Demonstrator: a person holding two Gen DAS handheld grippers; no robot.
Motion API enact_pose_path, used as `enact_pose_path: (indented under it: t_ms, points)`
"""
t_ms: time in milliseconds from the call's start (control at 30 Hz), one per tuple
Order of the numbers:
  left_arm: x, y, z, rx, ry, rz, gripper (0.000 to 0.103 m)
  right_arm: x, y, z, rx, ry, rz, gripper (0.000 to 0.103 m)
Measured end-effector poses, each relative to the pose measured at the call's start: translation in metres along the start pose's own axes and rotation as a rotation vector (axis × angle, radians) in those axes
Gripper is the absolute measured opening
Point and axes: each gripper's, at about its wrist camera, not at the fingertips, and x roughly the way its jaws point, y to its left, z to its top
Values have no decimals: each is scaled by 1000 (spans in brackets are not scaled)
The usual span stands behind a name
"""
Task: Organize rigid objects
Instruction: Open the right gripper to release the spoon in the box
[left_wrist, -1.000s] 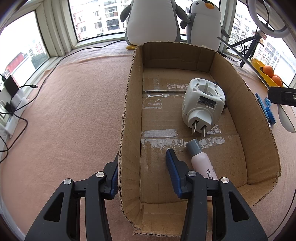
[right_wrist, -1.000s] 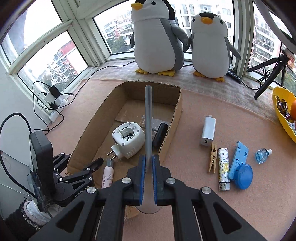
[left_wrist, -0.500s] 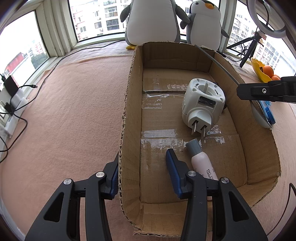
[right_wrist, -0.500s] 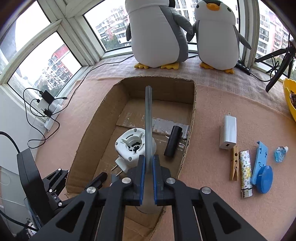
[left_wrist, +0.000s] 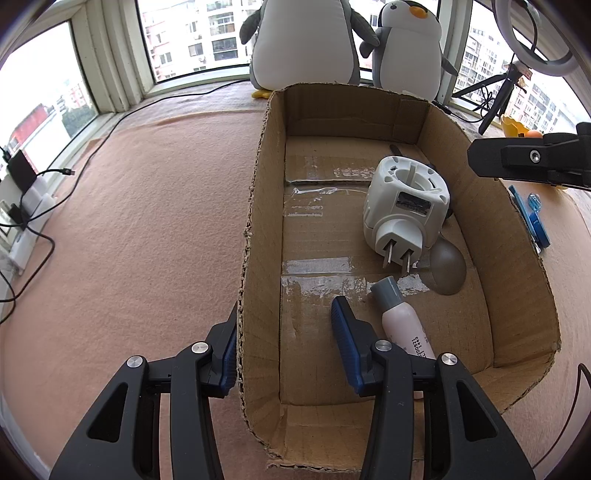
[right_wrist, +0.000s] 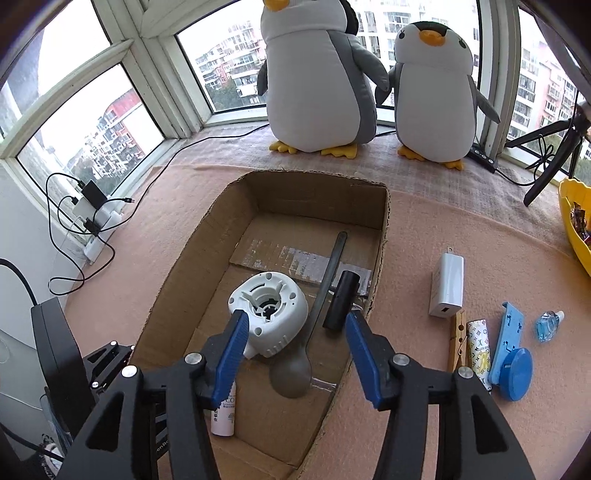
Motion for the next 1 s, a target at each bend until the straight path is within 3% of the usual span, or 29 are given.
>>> enact_pose_path:
  t_ms: [300,567,833,1000]
  points:
    - [0,0,0,1,0,0,45,-10,-3,-2,-15,-26,-26,52]
    - [0,0,0,0,0,0,45,-25,-21,-7,27,-57,10,52]
    - [0,0,0,0,-2,-1,45,-54,-69,-30,38,-72,-16,52]
    - [0,0,0,0,-1,0,45,-71,-103,-48,35,-58,-102,60]
